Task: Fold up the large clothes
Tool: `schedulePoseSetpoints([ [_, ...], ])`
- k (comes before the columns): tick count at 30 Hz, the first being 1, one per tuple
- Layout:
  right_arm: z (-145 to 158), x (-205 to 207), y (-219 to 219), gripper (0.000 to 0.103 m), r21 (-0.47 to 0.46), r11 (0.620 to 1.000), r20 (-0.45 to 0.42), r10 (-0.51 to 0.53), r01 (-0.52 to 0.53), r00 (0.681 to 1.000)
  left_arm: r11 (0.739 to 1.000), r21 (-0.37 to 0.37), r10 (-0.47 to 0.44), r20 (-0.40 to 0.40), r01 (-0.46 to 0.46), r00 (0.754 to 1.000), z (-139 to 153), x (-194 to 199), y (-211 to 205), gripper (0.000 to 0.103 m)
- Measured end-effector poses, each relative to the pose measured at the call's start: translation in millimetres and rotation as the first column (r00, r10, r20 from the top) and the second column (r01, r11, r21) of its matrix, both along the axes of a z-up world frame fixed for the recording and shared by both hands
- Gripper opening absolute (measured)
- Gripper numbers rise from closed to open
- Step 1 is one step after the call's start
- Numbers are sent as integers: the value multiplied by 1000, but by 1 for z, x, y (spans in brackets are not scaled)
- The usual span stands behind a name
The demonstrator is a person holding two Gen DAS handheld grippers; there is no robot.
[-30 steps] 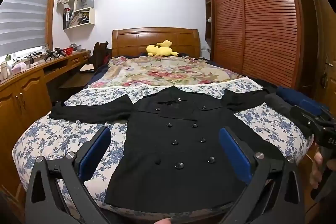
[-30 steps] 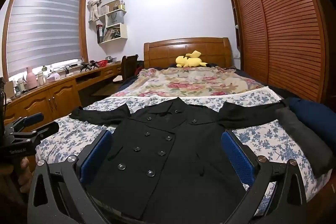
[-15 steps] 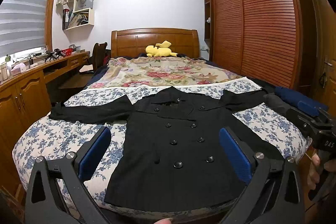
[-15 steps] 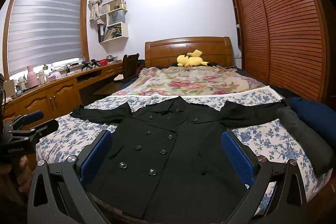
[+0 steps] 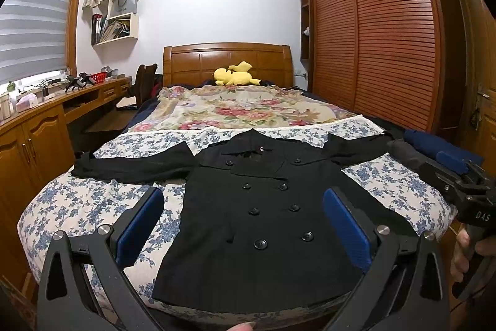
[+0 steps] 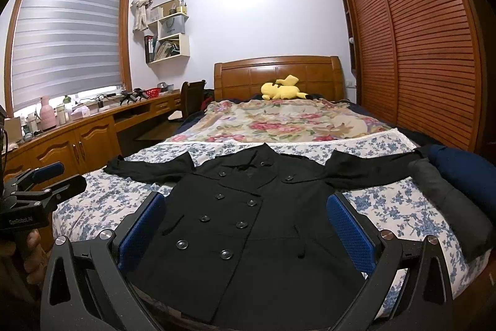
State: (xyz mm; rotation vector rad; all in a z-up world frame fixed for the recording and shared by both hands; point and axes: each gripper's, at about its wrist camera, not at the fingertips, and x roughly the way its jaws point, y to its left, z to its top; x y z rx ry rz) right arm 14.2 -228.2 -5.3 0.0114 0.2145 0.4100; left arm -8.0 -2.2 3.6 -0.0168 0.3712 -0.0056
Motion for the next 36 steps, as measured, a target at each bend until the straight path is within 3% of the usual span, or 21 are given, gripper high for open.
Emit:
schedulePoseSetpoints([
  [36,-2,0,4,103,15,1000,-8,-4,4,1000,1000,-2,11,-6,-11,1000,-11,10,5,103],
])
